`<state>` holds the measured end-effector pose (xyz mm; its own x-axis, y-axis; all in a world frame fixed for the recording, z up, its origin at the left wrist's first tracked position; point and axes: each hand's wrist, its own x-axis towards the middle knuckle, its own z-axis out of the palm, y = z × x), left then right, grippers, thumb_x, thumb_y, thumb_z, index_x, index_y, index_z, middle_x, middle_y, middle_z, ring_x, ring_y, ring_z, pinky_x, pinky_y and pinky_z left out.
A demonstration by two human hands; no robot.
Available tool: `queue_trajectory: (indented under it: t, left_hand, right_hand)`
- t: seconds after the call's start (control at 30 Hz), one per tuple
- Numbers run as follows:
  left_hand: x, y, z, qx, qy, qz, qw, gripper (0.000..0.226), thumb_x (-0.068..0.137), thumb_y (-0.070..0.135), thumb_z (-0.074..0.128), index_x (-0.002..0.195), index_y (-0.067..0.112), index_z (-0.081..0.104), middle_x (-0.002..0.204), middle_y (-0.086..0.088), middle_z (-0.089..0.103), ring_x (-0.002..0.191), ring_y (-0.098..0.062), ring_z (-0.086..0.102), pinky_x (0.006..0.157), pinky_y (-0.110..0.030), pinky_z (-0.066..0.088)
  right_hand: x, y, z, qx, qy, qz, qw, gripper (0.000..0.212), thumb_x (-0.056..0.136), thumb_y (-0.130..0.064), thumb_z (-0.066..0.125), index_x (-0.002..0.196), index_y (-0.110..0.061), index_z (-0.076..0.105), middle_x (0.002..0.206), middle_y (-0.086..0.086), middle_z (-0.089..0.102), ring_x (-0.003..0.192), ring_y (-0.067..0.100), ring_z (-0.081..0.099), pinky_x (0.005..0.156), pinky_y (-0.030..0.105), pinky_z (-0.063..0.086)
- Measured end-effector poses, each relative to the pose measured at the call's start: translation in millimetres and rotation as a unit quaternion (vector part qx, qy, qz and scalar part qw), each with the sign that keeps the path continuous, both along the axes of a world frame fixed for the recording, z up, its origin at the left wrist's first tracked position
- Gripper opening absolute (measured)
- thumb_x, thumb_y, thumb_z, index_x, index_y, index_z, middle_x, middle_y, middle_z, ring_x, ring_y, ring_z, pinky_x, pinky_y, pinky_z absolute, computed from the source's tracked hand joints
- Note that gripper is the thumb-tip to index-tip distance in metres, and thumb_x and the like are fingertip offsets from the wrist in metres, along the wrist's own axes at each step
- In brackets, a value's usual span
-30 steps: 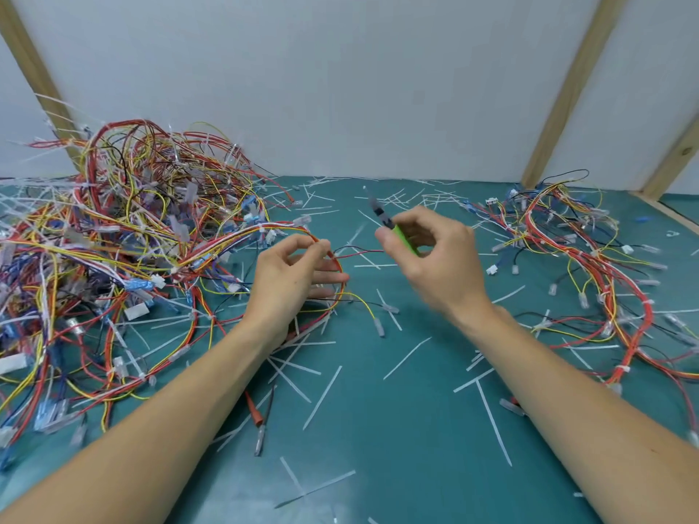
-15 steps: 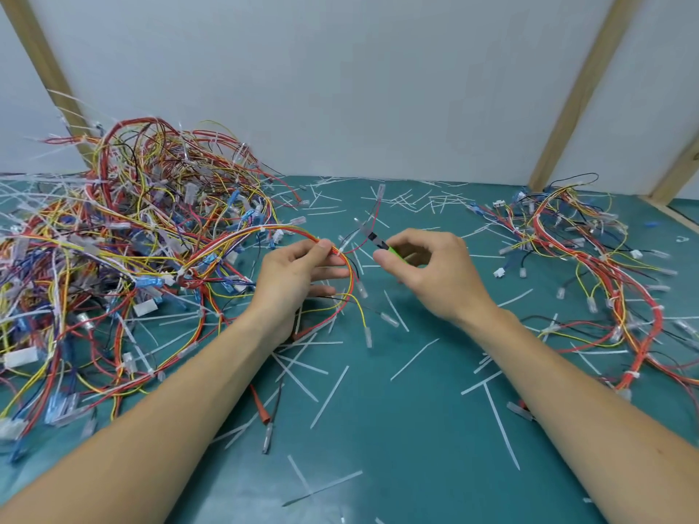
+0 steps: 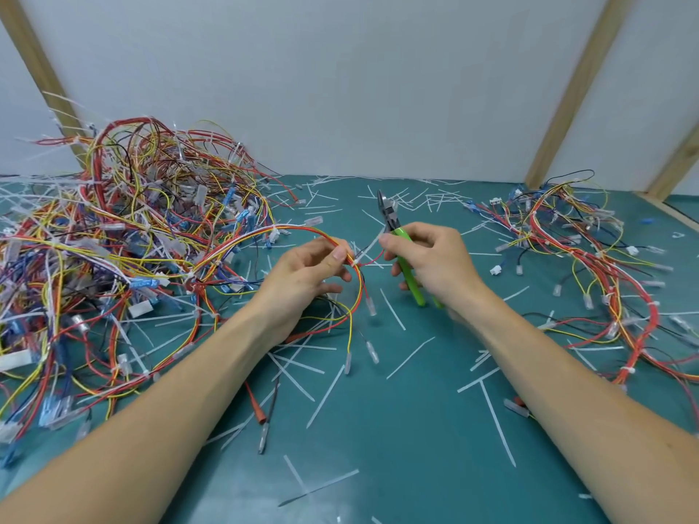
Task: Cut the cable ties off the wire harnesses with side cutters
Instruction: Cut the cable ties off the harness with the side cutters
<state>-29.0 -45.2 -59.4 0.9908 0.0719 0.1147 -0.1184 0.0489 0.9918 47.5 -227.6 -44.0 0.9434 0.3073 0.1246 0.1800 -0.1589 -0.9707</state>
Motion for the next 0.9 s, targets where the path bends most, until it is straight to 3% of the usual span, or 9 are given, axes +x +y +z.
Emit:
queue_trajectory:
  t: [0.13,0.3,0.47,0.57,0.7,0.9]
  left_hand:
    - [-0.5,-0.6,-1.1,-0.007,-0.005,-0.032,0.999,0.022,0.090,0.035,0.059,0.100,0.016,0.066,0.086,0.011,0.067,0.078,-0.008,0.061,0.073,-0.019,0.051]
    - [2.0,1.1,-2.4,-0.082,-0.004,-0.013,0.997,0.015,0.089,0.031,0.060,0.094,0.018,0.067,0.080,0.010,0.062,0.072,-0.006,0.056,0.071,-0.021,0.048]
    - [5.0,2.6,-3.1,-0.132,0.003,0.088,0.987,0.009,0.099,0.019,0.059,0.095,0.014,0.066,0.076,0.007,0.067,0.063,-0.006,0.060,0.062,-0.019,0.053]
    - [6.4,4.2,-3.3,-0.148,0.008,0.129,0.981,0.005,0.098,0.015,0.063,0.095,0.011,0.064,0.079,-0.001,0.071,0.073,-0.010,0.070,0.067,-0.021,0.059]
    - [6.3,4.7,-3.5,-0.155,0.009,0.146,0.977,0.004,0.098,0.016,0.062,0.097,0.013,0.064,0.086,-0.003,0.074,0.082,-0.013,0.075,0.071,-0.024,0.061]
    - [4.4,4.5,-2.3,-0.132,0.007,0.154,0.979,0.002,0.099,0.017,0.061,0.101,0.015,0.062,0.087,0.000,0.074,0.090,-0.017,0.076,0.073,-0.027,0.060]
  right_hand:
    - [2.2,1.7,-1.6,-0.029,0.001,-0.034,0.999,0.020,0.084,-0.037,0.082,0.081,-0.021,0.072,0.069,-0.006,0.072,0.057,0.010,0.063,0.061,0.040,0.058]
    - [2.0,2.1,-5.2,-0.170,-0.039,-0.028,0.984,0.037,0.067,-0.058,0.088,0.079,-0.025,0.073,0.070,-0.007,0.072,0.065,0.015,0.068,0.064,0.039,0.055]
    - [3.9,-3.2,-4.3,-0.106,-0.036,-0.082,0.990,0.041,0.074,-0.055,0.082,0.091,-0.025,0.061,0.079,-0.005,0.077,0.060,0.014,0.068,0.065,0.041,0.057]
    - [3.8,-8.3,1.7,-0.074,-0.085,-0.068,0.991,0.043,0.073,-0.061,0.075,0.087,-0.023,0.062,0.075,-0.005,0.077,0.059,0.013,0.069,0.064,0.037,0.056]
    - [-0.3,-11.9,0.9,-0.174,-0.184,-0.053,0.966,0.036,0.074,-0.060,0.080,0.083,-0.028,0.065,0.077,-0.013,0.074,0.075,0.006,0.070,0.078,0.037,0.058]
    - [-4.6,-11.6,1.9,-0.263,-0.235,-0.026,0.935,0.039,0.072,-0.063,0.081,0.089,-0.031,0.066,0.081,-0.020,0.073,0.082,0.004,0.069,0.081,0.038,0.057]
